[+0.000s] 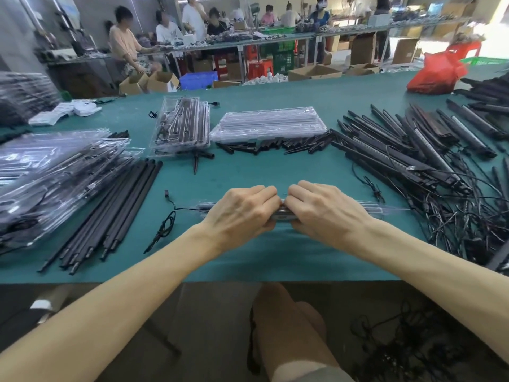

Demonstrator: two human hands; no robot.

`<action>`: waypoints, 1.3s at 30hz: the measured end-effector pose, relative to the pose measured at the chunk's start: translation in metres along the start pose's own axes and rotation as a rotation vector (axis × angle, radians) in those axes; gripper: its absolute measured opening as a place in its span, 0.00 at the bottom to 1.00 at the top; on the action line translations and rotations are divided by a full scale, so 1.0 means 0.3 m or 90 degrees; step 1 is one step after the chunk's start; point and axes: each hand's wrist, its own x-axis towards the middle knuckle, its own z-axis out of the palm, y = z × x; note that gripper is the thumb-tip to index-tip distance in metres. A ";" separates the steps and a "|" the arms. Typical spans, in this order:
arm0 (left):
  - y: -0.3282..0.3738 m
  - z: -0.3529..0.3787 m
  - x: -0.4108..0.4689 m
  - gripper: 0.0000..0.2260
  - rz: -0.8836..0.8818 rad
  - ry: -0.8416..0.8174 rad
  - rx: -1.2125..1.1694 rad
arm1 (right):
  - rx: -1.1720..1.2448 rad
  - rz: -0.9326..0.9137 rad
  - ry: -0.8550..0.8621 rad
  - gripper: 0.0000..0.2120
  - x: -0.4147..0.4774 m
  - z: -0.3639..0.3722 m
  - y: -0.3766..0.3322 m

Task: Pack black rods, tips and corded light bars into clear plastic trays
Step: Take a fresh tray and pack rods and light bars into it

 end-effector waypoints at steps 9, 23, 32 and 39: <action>-0.017 -0.021 0.028 0.07 -0.036 -0.058 -0.079 | -0.004 -0.035 -0.054 0.08 0.024 -0.033 0.012; -0.083 -0.108 0.082 0.06 -0.082 -0.122 -0.145 | 0.072 0.068 -0.152 0.09 0.088 -0.127 0.049; -0.072 -0.107 0.065 0.07 -0.066 -0.110 -0.171 | 0.088 0.006 -0.153 0.09 0.069 -0.108 0.049; -0.082 -0.107 0.094 0.06 -0.124 -0.186 -0.220 | 0.108 0.029 -0.180 0.08 0.095 -0.109 0.077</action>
